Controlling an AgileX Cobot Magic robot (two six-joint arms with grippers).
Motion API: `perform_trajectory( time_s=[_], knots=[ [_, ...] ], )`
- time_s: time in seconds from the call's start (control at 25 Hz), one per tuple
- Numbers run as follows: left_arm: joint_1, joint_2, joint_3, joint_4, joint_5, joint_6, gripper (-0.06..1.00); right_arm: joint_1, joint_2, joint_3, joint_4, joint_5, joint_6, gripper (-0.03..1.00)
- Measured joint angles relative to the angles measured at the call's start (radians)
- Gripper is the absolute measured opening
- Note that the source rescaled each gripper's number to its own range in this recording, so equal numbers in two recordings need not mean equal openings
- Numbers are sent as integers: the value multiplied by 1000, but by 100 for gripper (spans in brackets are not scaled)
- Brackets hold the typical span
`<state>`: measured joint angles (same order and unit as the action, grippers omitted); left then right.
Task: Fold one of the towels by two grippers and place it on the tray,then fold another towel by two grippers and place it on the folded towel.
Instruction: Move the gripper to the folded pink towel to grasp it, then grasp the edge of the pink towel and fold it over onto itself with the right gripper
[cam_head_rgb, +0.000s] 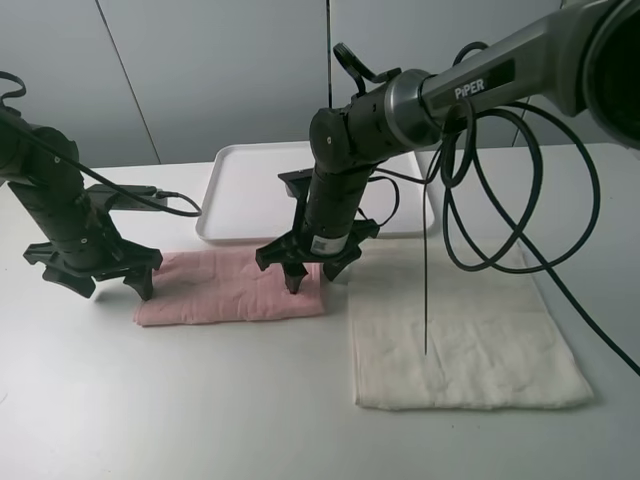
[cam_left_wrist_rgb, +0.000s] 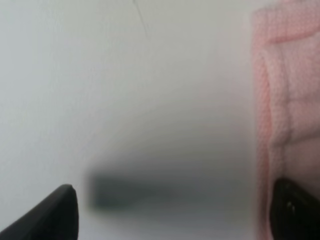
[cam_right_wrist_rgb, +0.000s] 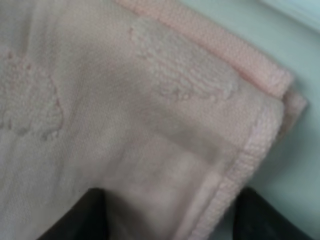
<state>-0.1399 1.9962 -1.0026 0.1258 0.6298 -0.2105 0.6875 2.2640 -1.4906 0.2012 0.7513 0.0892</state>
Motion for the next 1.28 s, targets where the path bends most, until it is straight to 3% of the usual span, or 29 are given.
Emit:
perform_trajectory(
  time_s=[0.28,0.92,1.04,1.28],
  knots=[
    [0,0,0,2,1,0,99,0,4,0,24,-24,0,4],
    [0,0,0,7,3,0,99,0,-74,0,92,-28,-72,3],
    [0,0,0,7,3,0,99,0,-98,0,170,-12,-122,3],
    [0,0,0,9,5,0,99,0,-106,0,454,7,-285,3]
  ],
)
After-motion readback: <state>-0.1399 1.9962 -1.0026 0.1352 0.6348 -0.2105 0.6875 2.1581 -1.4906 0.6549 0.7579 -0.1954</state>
